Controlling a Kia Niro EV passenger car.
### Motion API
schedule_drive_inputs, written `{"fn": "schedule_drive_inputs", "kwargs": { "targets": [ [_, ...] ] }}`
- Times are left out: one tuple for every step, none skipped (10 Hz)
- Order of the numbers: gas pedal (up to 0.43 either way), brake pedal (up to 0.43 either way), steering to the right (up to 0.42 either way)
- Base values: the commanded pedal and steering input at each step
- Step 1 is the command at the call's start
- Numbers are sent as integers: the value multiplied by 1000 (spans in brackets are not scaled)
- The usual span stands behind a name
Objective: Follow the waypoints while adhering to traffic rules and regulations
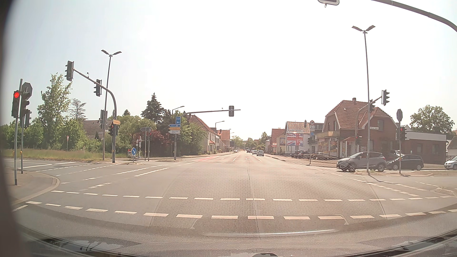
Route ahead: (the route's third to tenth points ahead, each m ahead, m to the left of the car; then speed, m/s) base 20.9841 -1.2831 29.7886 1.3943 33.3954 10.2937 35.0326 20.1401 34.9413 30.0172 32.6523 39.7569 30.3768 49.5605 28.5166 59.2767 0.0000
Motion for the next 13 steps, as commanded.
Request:
{"fn": "schedule_drive_inputs", "kwargs": {
  "targets": [
    [0, 262, 19],
    [0, 262, 19],
    [0, 262, 19],
    [0, 262, 19],
    [0, 262, 19],
    [0, 262, 19],
    [0, 262, 19],
    [0, 262, 19],
    [0, 262, 19],
    [0, 262, 19],
    [0, 262, 19],
    [0, 262, 19],
    [0, 262, 19]
  ]
}}
